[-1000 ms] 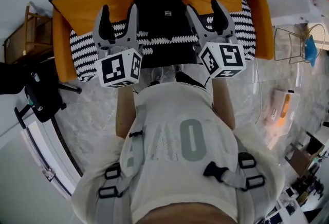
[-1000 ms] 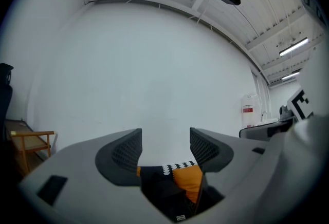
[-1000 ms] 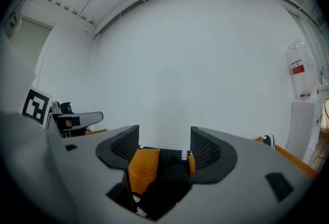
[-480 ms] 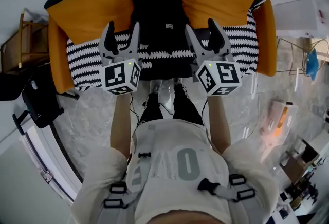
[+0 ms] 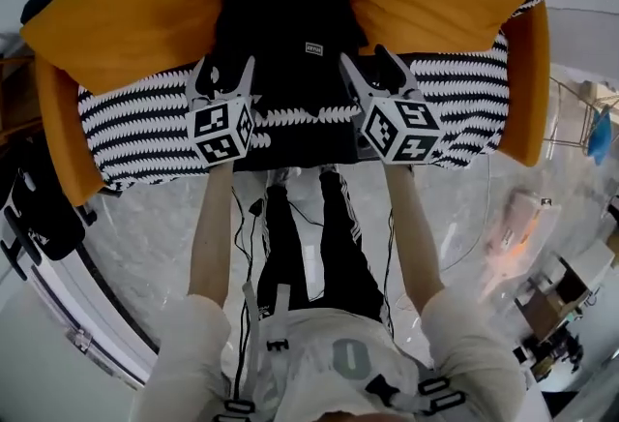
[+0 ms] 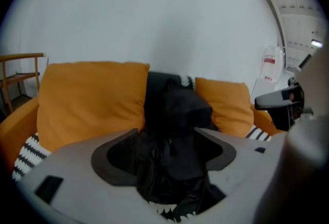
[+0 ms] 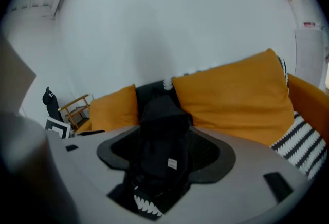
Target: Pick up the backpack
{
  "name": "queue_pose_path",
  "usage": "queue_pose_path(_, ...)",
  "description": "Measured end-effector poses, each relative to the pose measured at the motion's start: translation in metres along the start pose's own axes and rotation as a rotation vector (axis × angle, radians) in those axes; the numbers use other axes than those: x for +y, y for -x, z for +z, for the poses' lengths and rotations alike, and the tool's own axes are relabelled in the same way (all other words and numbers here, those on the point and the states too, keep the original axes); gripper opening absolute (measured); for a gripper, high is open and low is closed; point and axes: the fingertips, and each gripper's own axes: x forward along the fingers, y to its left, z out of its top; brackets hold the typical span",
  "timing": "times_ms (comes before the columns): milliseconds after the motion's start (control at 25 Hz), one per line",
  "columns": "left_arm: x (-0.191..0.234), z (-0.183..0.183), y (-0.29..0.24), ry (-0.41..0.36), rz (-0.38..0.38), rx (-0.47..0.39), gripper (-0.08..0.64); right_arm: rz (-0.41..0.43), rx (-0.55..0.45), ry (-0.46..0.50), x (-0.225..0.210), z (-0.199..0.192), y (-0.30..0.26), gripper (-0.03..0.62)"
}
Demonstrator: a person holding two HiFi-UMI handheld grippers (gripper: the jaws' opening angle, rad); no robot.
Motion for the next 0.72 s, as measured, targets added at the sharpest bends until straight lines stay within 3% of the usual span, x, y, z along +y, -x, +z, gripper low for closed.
queue_pose_path(160, 0.023, -0.087, -0.060, -0.025, 0.047, 0.149, 0.318, -0.038, 0.115, -0.084, -0.045, -0.079, -0.060, 0.291)
queue_pose_path(320, 0.038, -0.137, -0.089, -0.001, 0.078, 0.238, 0.318, -0.070, 0.200, -0.163, -0.074, -0.134, -0.093, 0.290)
queue_pose_path(400, 0.042, -0.150, -0.098, 0.003, 0.090, 0.260, 0.309, -0.076, 0.231, -0.167, -0.083, -0.151, -0.105, 0.290)
queue_pose_path(480, 0.046, -0.158, -0.105, -0.008, 0.104, 0.265, 0.240, -0.076, 0.250, -0.169, -0.088, -0.163, -0.116, 0.288)
queue_pose_path(600, 0.050, -0.164, -0.109, -0.007, 0.102, 0.264, 0.208, -0.068, 0.263, -0.166, -0.088, -0.175, -0.129, 0.278)
queue_pose_path(720, 0.051, -0.163, -0.110, -0.011, 0.086, 0.277, 0.158, -0.041, 0.249, -0.173, -0.081, -0.173, -0.134, 0.178)
